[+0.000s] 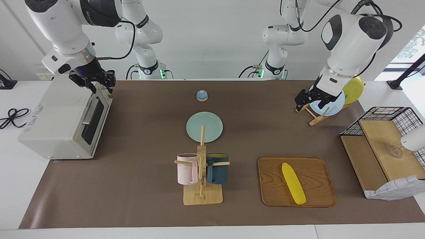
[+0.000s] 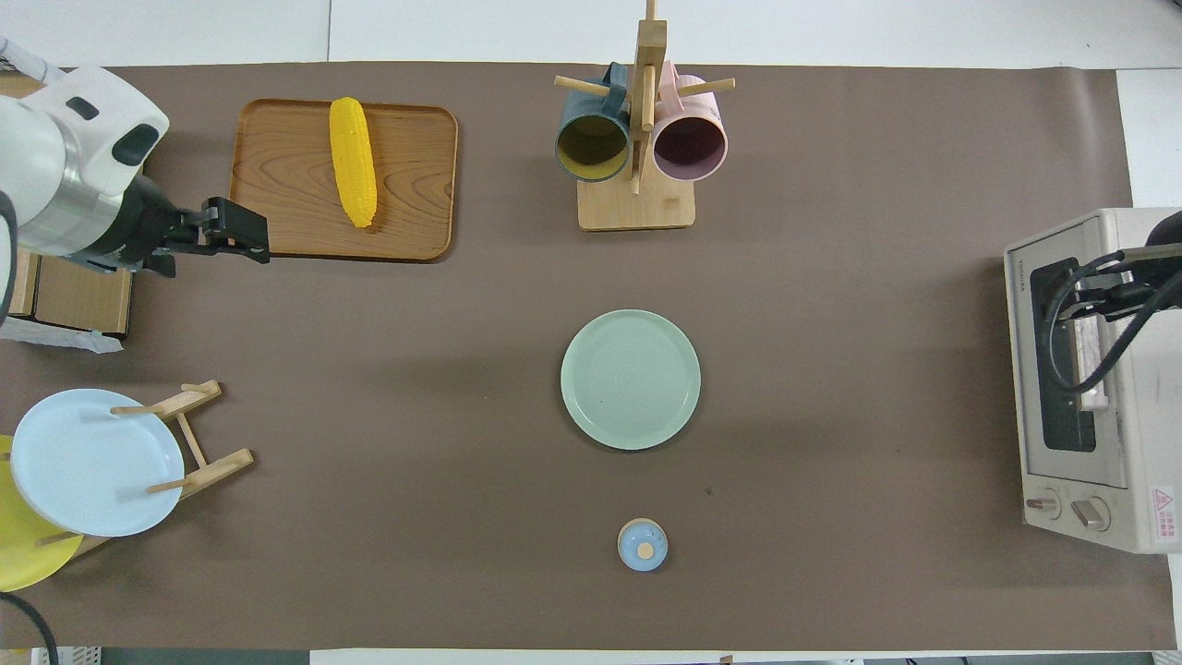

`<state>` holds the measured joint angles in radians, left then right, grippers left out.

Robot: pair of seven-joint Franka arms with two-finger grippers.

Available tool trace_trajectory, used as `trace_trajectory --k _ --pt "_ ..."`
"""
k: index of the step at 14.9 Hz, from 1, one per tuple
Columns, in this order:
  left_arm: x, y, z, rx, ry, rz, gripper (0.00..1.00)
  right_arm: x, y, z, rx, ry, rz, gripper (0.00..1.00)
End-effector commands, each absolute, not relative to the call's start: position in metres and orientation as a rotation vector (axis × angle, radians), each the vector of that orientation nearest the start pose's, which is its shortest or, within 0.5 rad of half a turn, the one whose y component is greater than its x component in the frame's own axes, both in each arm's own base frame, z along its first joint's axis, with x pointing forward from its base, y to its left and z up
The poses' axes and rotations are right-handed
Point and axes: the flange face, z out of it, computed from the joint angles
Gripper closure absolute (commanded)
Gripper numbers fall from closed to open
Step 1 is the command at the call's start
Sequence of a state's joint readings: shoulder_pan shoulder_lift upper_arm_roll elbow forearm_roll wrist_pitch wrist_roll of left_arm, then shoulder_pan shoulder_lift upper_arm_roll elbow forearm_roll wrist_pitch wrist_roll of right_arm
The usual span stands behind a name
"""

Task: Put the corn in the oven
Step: 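Grasp the yellow corn with the left gripper and lift it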

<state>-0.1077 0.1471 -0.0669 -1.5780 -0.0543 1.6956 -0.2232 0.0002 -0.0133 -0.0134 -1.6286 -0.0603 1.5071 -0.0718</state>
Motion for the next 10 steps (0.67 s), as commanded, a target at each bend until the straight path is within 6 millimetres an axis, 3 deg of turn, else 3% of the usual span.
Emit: trace_trajectory --k 1,4,7,8,10 --pt "0.652 -0.113 0.503 -3.213 -0.106 0.101 0.00 0.519 -0.030 0.577 -3.169 -0.098 0.124 1.00" --pt "0.678 -0.118 0.463 -3.226 -0.114 0.050 0.00 0.500 -0.063 0.539 -3.184 -0.004 0.045 1.00" --pt "0.721 -0.127 0.418 -3.242 -0.119 0.015 0.00 0.489 -0.084 0.523 -3.226 0.032 0.078 1.00" --pt "0.733 -0.137 0.405 -3.246 -0.103 0.009 0.00 0.484 -0.086 0.514 -3.224 0.038 0.090 1.00" --pt "0.746 -0.137 0.382 -3.246 -0.106 -0.059 0.00 0.482 -0.087 0.510 -3.224 0.043 0.081 1.00"
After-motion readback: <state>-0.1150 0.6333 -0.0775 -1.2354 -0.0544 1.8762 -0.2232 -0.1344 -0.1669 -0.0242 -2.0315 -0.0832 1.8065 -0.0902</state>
